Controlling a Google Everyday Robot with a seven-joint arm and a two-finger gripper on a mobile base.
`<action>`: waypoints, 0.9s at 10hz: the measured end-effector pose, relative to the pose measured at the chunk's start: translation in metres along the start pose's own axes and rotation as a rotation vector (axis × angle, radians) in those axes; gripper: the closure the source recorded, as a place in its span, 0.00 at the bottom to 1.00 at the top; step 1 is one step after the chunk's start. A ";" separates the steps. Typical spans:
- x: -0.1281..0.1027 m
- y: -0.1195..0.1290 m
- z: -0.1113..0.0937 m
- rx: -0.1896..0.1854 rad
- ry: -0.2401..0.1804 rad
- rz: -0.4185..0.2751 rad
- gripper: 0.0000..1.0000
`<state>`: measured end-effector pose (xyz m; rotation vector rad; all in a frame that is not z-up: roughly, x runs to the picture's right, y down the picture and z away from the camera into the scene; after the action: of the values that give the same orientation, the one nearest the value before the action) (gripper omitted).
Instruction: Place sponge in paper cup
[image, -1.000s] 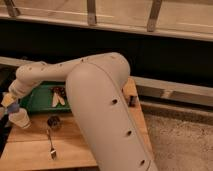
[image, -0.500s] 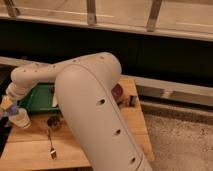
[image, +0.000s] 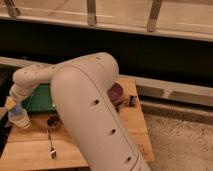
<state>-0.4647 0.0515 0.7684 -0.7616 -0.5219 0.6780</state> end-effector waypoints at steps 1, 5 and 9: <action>0.002 -0.002 0.001 0.002 0.002 0.007 0.96; 0.012 -0.002 0.008 -0.008 0.002 0.036 0.56; 0.016 0.001 0.008 -0.013 -0.006 0.041 0.30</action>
<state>-0.4591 0.0668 0.7753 -0.7850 -0.5174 0.7158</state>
